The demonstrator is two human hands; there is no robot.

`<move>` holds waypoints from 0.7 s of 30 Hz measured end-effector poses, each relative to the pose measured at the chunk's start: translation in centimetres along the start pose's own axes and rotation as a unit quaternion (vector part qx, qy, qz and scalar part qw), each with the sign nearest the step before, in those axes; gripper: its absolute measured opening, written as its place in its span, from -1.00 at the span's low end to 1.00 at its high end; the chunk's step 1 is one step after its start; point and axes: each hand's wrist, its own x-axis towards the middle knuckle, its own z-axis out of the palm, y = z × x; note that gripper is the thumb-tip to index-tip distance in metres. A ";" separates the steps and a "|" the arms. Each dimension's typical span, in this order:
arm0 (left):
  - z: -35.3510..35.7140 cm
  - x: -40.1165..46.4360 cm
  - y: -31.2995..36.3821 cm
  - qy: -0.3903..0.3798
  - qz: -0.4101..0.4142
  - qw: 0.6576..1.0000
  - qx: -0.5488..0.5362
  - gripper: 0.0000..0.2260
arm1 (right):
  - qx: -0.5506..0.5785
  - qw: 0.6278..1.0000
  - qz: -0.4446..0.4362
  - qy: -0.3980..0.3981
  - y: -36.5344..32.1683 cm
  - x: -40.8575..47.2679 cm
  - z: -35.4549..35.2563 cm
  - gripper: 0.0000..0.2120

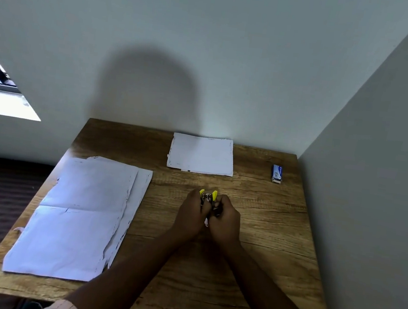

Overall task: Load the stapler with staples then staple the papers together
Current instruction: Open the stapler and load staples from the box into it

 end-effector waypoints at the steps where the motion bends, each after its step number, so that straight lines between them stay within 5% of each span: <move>1: 0.0 0.0 0.0 -0.001 0.001 1.000 -0.001 -0.83 | 0.001 1.000 0.001 0.002 0.0 -0.1 0.1 -0.83; 13: -0.6 0.4 -0.5 0.037 -0.045 0.997 -0.041 -0.85 | 0.019 0.996 0.044 0.081 -1.3 -0.7 2.0 -0.87; 21: -2.0 0.8 -1.7 -0.013 -0.141 0.955 -0.262 -0.83 | 0.082 0.994 -0.032 0.058 -0.9 -1.0 2.1 -0.77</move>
